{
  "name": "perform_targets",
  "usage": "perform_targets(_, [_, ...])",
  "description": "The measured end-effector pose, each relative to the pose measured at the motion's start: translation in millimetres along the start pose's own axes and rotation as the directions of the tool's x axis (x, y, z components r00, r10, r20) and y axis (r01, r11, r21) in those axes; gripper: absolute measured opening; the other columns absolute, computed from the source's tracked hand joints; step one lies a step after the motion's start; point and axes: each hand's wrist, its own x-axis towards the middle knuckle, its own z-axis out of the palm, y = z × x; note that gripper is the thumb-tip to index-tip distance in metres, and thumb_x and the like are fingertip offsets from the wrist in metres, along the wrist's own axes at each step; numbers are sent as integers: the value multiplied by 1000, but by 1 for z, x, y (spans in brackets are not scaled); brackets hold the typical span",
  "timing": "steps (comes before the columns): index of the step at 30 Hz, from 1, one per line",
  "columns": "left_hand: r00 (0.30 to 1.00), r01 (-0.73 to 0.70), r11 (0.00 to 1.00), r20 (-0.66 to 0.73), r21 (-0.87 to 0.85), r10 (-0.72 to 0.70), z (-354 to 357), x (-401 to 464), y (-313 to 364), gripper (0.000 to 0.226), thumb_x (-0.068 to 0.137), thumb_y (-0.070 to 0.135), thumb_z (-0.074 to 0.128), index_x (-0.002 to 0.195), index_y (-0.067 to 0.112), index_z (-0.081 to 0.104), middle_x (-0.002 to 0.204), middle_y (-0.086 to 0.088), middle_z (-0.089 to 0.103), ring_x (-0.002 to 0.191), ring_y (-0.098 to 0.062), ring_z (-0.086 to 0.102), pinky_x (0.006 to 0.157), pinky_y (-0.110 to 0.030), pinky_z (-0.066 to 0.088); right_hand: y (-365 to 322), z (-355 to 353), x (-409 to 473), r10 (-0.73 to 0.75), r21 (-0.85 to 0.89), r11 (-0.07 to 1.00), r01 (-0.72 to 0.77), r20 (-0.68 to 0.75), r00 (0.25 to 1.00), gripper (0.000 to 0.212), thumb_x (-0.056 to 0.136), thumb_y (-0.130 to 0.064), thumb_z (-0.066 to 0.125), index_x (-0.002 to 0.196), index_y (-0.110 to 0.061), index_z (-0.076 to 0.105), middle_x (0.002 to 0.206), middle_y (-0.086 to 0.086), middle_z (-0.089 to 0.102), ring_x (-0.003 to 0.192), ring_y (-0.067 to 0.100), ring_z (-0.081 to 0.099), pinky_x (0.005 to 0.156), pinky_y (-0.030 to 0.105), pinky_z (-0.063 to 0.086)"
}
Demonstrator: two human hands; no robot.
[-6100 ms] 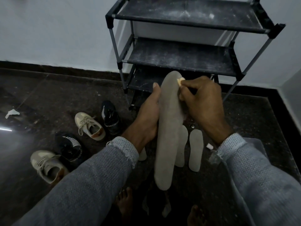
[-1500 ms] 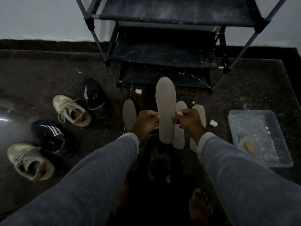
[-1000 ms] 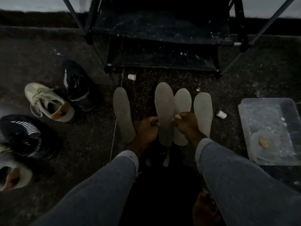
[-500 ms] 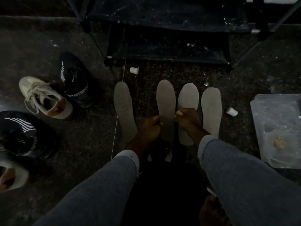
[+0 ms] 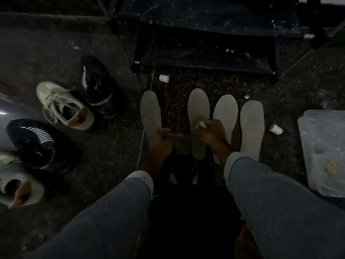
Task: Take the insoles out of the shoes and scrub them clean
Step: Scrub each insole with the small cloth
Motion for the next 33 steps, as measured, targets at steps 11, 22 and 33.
perform_targets(11, [968,230,961,-141,151,-209,-60,0,-51,28,88,23,63,111,7,66,112,-16,66,106,-33,62,90,-39,50,-18,78,-34,-11,-148,988,37,171,985,15,89,-24,63,95,-13,69,102,12,67,94,30,63,77,30,50])
perform_targets(22, [984,176,975,-28,135,-174,-44,2,-61,27,83,18,69,108,6,68,109,-16,67,102,-31,64,90,-42,52,0,101,-32,12,-225,974,38,218,976,13,85,-28,66,85,-15,69,101,16,67,96,34,63,89,42,52])
perform_targets(33, [996,77,950,-25,-303,-89,-71,-25,18,30,84,-18,55,76,11,50,71,-4,57,56,-7,59,45,-12,48,-65,52,-39,-59,44,998,51,190,980,33,87,-29,64,88,3,68,84,23,68,79,39,65,74,48,55])
